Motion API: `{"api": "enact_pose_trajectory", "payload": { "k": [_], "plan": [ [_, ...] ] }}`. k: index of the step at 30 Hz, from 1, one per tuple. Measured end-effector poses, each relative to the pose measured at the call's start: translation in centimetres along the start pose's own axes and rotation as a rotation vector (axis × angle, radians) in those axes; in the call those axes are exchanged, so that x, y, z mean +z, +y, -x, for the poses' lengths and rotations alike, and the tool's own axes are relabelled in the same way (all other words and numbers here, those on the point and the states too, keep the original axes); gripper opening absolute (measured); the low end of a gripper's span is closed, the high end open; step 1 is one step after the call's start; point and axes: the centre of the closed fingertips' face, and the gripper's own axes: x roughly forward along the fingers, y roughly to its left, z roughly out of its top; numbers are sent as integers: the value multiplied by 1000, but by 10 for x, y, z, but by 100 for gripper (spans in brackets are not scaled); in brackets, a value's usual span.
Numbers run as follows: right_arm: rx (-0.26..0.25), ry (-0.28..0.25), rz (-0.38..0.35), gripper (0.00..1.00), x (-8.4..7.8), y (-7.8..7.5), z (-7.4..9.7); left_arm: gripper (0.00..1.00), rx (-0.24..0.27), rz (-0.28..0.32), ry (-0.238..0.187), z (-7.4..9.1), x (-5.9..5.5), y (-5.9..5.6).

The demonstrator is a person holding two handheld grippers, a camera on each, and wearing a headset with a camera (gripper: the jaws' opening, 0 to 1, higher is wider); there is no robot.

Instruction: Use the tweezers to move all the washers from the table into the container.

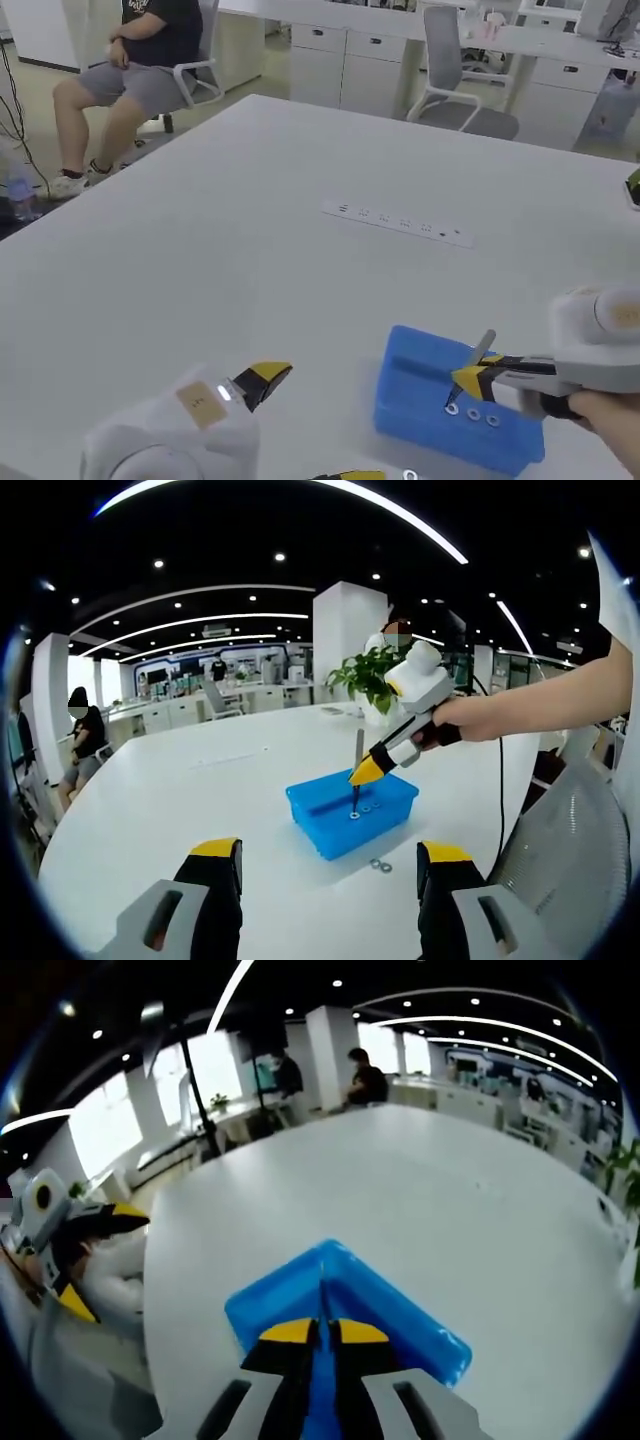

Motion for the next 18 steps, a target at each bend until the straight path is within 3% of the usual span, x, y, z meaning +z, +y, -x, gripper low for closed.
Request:
{"api": "enact_pose_trajectory", "payload": {
  "k": [5,10,14,18],
  "plan": [
    [12,-37,13,4,10,6,9,71,-3,-4,2,0,0,-1],
    [60,-59,47,3,19,27,17,71,-5,-5,4,-1,0,-1],
    [73,-14,118,2,15,38,20,71,-7,-6,3,-1,-1,-1],
    [111,-9,114,2,17,51,24,71,-6,-8,4,-1,-1,-1]
  ]
}}
